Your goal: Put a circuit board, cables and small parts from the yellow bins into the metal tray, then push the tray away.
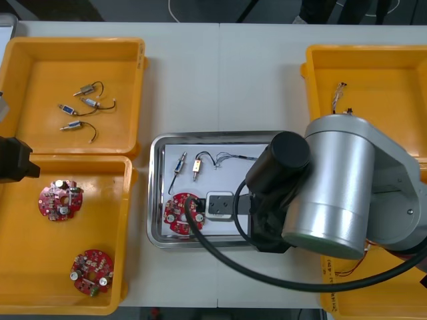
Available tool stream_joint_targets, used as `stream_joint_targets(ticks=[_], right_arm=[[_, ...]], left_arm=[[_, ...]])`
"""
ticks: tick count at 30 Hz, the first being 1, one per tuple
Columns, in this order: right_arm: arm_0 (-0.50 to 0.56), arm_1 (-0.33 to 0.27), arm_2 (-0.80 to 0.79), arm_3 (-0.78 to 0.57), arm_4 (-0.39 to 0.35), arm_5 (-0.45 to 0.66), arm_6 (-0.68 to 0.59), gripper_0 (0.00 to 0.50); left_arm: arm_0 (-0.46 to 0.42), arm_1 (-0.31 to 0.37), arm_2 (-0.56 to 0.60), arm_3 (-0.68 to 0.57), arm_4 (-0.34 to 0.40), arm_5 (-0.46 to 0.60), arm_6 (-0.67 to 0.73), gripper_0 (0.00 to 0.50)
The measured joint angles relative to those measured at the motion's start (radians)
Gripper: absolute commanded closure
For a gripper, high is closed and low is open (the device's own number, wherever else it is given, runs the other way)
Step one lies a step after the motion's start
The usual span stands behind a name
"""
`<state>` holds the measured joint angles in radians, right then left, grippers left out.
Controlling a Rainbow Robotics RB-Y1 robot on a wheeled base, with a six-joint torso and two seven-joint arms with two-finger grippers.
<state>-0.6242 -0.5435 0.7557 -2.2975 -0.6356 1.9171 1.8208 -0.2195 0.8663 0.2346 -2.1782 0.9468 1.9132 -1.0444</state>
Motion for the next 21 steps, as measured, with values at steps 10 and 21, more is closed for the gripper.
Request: stream_joint_targets(ticks=[10, 21], right_arm=[[-0.012, 0.049, 0.127, 0.101, 0.067, -0.068, 0.000, 0.000], [-0.018, 0.079, 0.196, 0.191, 0.092, -0.144, 0.000, 0.000]], left_arm=[[0.000, 0.001, 0.000, -0.001, 0.000, 0.000, -0.041, 0.000], [0.000, 0.001, 0.000, -0.002, 0.000, 0.000, -0.048, 0.000]])
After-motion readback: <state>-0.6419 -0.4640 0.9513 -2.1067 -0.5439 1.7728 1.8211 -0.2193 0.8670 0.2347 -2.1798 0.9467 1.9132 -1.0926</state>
